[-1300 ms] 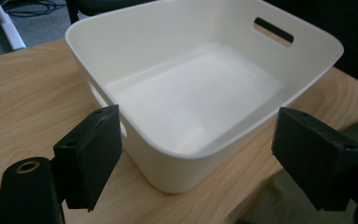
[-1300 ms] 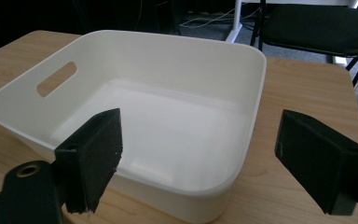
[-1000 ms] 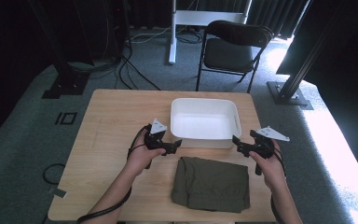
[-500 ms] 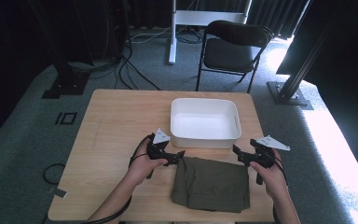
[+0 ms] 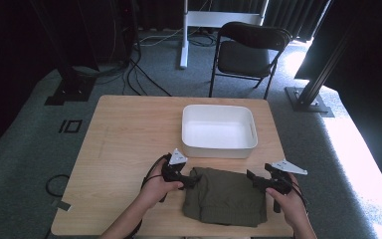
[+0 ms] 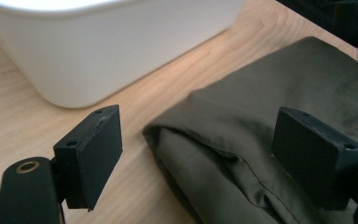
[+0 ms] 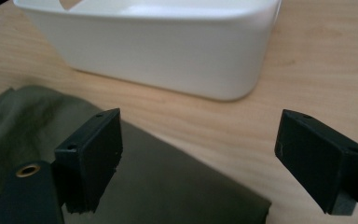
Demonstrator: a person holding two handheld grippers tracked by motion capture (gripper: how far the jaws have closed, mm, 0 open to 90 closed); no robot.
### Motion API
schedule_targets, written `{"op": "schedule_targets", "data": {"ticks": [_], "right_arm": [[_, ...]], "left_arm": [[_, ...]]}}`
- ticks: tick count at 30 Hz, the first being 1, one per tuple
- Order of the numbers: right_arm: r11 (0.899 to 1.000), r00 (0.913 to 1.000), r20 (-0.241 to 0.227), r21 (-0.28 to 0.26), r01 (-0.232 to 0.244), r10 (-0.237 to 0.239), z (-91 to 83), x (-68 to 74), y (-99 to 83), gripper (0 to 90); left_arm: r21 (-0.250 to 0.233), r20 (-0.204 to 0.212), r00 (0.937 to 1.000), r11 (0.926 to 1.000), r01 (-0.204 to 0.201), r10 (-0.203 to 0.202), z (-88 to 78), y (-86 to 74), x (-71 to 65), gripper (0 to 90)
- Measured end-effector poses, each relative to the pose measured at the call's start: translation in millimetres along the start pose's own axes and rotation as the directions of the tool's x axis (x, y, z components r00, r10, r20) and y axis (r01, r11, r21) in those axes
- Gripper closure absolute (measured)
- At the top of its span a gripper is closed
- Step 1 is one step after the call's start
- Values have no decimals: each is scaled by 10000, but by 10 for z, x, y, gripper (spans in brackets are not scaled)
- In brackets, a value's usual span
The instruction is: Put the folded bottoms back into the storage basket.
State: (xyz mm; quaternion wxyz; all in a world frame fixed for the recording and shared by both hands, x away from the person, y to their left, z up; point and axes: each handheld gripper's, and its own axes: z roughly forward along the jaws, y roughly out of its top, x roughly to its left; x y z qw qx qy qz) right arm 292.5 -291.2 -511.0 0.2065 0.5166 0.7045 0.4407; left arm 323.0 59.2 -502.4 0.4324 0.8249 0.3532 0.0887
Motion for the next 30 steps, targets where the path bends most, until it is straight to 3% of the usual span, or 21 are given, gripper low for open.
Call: {"op": "schedule_targets", "data": {"ticks": [7,23,30], "right_arm": [[9993,10000,-20,373,-29,29,-25,71,-196,147],[9953,9976,568,864,-433,385,-88,158,-576,139],[9943,9952,813,875,-611,540,-80,143,-623,132]], "left_arm": [[191,263,9996,9998,103,-108,60,-91,-174,175],[1002,-573,9984,9949,61,-3,185,-325,-349,175],[1223,-905,9959,9925,31,81,245,-399,-362,175]]}}
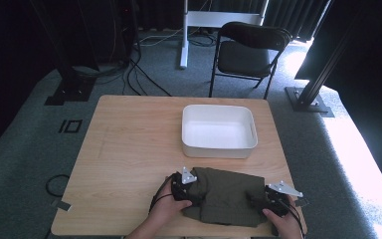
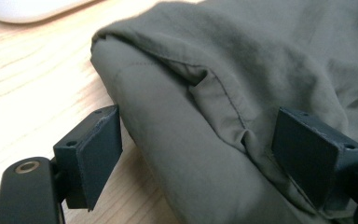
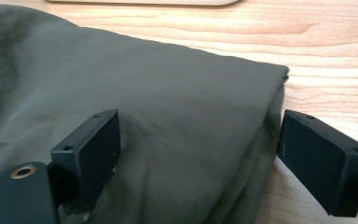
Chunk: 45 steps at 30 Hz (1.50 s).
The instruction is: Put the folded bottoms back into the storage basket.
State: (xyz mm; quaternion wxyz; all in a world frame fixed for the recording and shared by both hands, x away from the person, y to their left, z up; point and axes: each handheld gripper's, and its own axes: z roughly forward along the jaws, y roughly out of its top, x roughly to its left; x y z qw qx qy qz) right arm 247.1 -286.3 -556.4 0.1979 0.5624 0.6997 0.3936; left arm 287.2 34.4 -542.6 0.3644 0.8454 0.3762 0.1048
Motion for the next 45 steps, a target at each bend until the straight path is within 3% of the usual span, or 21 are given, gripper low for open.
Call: {"op": "schedule_targets", "data": {"ticks": [9,14,18,24,28,30,37,42,45], "right_arm": [[9996,10000,-61,278,-9,11,46,-37,-19,123],[9995,10000,-39,305,25,-24,51,-31,-16,123],[9995,10000,-2,315,47,-47,49,-23,-21,125],[9995,9999,85,287,90,-93,43,-6,-26,182],[9966,9968,260,361,741,-751,45,58,-34,297],[9943,9947,274,400,984,-996,46,86,-32,349],[9896,9915,-429,706,1253,-1225,38,134,10,648],[9873,9895,-725,895,1309,-1247,40,151,41,752],[9819,9860,-529,971,1626,-1580,45,180,73,775]], "left_arm": [[34,-151,9998,9999,-100,100,82,-41,2,143],[-309,-330,9992,9992,-236,226,124,-74,-8,82],[-294,-415,9989,9993,-243,231,129,-71,-20,79],[-276,-550,9981,9992,-289,273,143,-63,-49,82],[-495,-268,9976,9967,-644,631,136,-58,-73,254],[-632,-307,9981,9964,-561,542,135,-54,-71,375],[-758,54,9987,9958,-511,516,155,-37,-112,646],[-834,140,9980,9947,-606,620,152,-37,-126,731],[-847,366,9989,9960,-276,308,141,-37,-105,762]]}}
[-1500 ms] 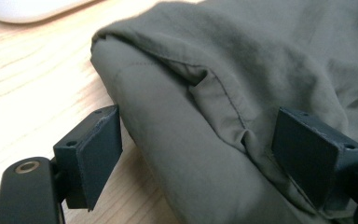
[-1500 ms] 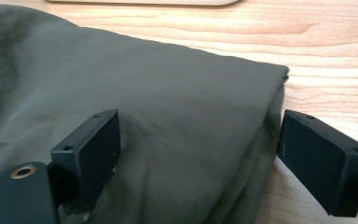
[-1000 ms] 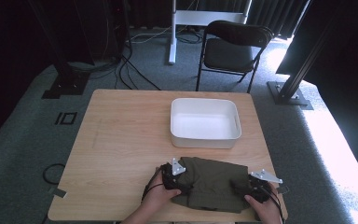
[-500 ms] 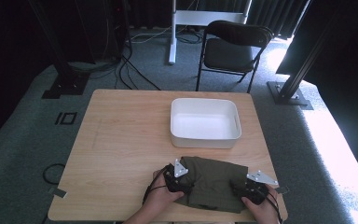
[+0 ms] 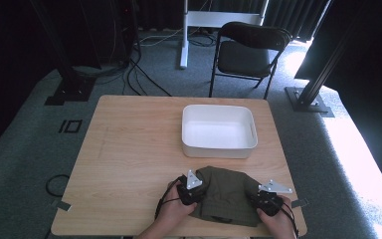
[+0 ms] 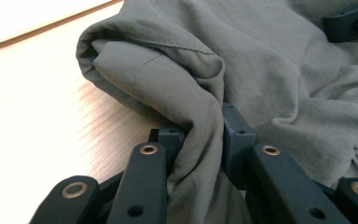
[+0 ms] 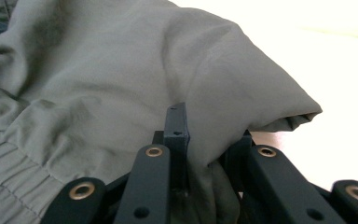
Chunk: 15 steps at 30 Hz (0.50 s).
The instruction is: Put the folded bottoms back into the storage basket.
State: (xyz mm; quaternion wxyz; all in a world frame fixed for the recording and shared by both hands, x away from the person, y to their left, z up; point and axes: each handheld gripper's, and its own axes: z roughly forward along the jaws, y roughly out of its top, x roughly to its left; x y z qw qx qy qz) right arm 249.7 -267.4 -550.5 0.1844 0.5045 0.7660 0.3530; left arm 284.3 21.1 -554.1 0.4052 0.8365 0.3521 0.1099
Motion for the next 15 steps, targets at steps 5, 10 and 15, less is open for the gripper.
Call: {"op": "schedule_targets", "data": {"ticks": [5,10,15], "right_arm": [[9996,9998,-122,-251,-133,130,-49,-9,117,788],[9989,9991,-399,-442,147,-164,-142,34,279,789],[9965,9979,-632,-825,119,-171,-227,38,419,790]], "left_arm": [[-129,232,9992,9993,342,-339,-65,35,43,780],[-290,259,9994,9993,243,-235,-172,146,62,786],[-710,404,9985,9967,399,-371,-326,274,123,786]]}}
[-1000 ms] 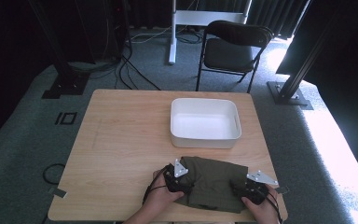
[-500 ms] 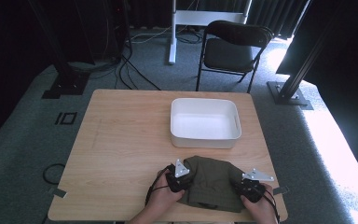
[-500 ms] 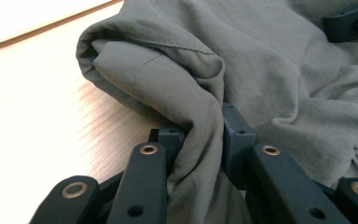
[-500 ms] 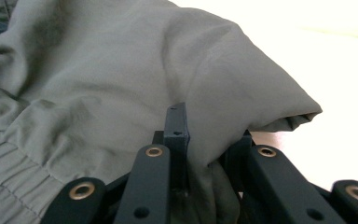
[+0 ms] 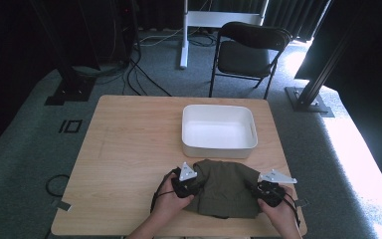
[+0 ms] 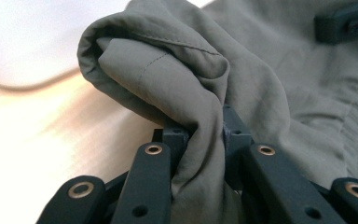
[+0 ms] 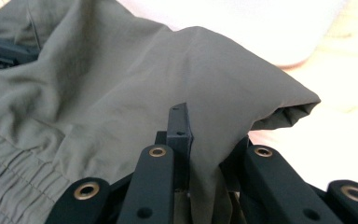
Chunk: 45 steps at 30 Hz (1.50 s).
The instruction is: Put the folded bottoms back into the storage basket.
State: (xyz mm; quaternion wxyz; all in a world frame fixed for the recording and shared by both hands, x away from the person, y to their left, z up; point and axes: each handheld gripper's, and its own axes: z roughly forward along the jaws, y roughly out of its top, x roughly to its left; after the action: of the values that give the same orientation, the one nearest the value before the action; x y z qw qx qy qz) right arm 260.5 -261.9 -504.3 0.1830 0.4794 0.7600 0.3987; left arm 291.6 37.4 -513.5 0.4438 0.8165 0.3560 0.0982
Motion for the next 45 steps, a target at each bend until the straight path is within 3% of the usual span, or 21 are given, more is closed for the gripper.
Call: {"op": "schedule_targets", "data": {"ticks": [4,13,17,26,33,45], "right_arm": [[9990,9997,-211,-429,-94,85,-88,-11,124,790],[9938,9995,-290,-1111,99,-132,-205,-48,480,791],[9905,9995,-241,-1367,165,-200,-220,-62,622,790],[9883,9992,-389,-1523,22,-82,-148,-137,887,791],[9859,9996,-277,-1671,-27,-20,-110,-195,1113,791],[9841,9997,-226,-1776,-80,40,-19,-288,1491,792]], "left_arm": [[-403,62,9999,9991,105,-103,-125,120,28,786],[-1099,-210,9995,9936,-246,224,-283,409,95,786],[-1151,-309,9991,9928,-339,305,-316,503,130,786],[-1344,-347,9993,9908,-180,134,-338,718,256,786],[-1457,-512,9985,9889,-290,218,-358,913,353,786],[-1712,-614,9981,9852,5,-112,-357,1207,566,789]]}}
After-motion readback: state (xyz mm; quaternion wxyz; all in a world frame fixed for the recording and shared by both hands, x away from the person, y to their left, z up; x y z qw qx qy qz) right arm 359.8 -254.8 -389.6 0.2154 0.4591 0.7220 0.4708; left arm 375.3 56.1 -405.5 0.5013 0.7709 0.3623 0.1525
